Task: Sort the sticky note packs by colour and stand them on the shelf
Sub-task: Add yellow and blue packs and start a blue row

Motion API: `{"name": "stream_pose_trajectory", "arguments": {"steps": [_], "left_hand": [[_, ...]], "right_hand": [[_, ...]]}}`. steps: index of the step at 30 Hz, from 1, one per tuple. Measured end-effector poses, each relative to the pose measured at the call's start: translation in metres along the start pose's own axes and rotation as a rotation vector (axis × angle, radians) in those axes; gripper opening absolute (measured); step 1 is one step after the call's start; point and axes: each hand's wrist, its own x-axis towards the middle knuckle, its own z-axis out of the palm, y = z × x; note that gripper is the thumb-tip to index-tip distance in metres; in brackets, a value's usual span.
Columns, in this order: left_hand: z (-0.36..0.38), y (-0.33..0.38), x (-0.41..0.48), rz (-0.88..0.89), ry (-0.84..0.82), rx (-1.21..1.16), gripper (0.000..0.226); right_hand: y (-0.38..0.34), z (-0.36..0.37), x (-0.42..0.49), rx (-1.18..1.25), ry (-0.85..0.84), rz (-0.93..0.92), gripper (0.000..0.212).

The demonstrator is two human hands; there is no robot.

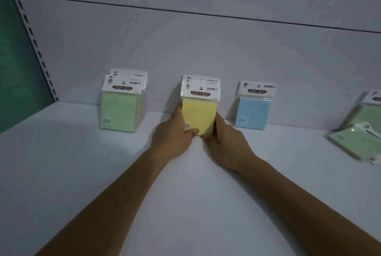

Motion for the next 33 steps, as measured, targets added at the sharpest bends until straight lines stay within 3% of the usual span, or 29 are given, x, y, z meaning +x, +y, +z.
{"name": "stream_pose_trajectory", "arguments": {"steps": [13, 17, 20, 25, 28, 30, 33], "left_hand": [[0.005, 0.002, 0.0, 0.021, 0.071, -0.122, 0.086], [0.006, 0.0, 0.002, 0.028, 0.113, -0.076, 0.084], [0.002, 0.008, -0.006, 0.017, 0.26, 0.086, 0.087], [-0.003, 0.019, -0.016, 0.351, 0.548, 0.124, 0.047], [0.001, 0.024, -0.023, 0.405, 0.398, 0.167, 0.019], [0.008, 0.018, -0.021, 0.4, 0.271, 0.237, 0.015], [0.011, 0.013, -0.017, 0.404, 0.253, 0.202, 0.01]], "right_hand": [[-0.001, 0.001, -0.002, -0.016, 0.012, 0.024, 0.048], [0.001, 0.003, -0.001, -0.021, 0.029, 0.017, 0.049], [-0.001, 0.002, -0.002, -0.017, 0.035, 0.02, 0.048], [-0.004, 0.0, -0.003, 0.022, 0.044, 0.033, 0.039], [-0.004, -0.002, -0.004, 0.022, 0.04, 0.032, 0.038], [-0.003, -0.002, -0.003, 0.019, 0.035, 0.028, 0.042], [-0.001, 0.001, -0.002, 0.018, 0.055, 0.036, 0.042]]}}
